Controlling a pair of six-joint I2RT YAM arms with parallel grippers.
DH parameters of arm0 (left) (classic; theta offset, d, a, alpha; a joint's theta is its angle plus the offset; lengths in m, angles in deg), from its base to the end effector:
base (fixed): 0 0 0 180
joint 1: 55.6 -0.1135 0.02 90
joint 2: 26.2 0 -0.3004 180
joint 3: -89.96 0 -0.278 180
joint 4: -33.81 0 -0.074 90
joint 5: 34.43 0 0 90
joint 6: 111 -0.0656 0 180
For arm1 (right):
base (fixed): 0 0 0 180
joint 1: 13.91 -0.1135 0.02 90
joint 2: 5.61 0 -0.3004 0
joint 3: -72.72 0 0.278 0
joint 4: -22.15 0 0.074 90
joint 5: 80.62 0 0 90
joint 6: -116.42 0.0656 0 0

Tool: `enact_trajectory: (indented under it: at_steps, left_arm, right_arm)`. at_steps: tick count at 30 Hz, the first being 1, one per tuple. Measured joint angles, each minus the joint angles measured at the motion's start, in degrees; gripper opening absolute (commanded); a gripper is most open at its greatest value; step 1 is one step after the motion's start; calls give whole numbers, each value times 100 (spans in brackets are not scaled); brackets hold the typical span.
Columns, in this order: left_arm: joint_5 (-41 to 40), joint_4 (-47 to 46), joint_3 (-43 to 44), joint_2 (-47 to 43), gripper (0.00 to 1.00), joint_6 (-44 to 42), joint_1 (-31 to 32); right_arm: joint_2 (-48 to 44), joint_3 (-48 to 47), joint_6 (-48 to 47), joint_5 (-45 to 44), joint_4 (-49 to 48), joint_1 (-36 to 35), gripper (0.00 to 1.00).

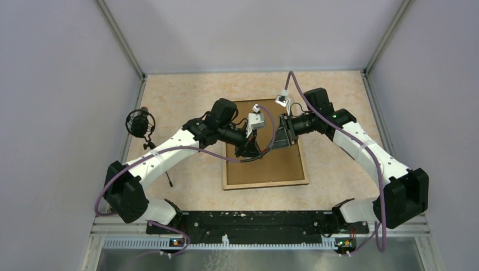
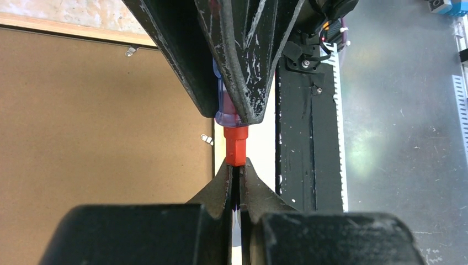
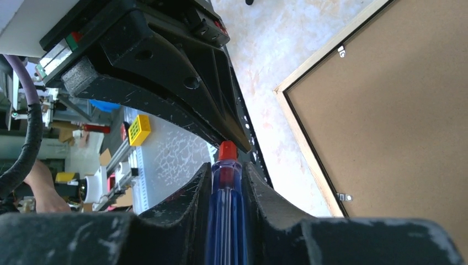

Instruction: Take the photo out of the frame

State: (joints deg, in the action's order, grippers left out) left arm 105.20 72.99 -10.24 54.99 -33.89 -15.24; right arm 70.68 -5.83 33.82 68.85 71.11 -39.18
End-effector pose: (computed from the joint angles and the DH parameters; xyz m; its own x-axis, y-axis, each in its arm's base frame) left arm 0.2270 -0.2585 0.3278 -0.2911 0.4371 -0.8510 0.9493 0.0218 -0.3136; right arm 0.2473 0.1792 0.3382 -0.7494 -0.2814 -0.5994 -0.6600 0.2455 0.7100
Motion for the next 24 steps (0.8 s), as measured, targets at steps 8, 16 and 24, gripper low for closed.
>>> enact_trajectory:
  at_steps: [8,16,24]
  left_arm:
    - [44,-79,-7,0,69,105,-42]
    - [-562,-87,-243,-229,99,-190,-280]
    - [-1386,173,-1113,-629,90,-1327,-258]
  right_arm:
    - [7,-59,-162,-22,146,-2,0]
    - [39,-656,-1137,-721,1049,417,0]
    - [-92,-468,-2258,-2472,1504,940,0]
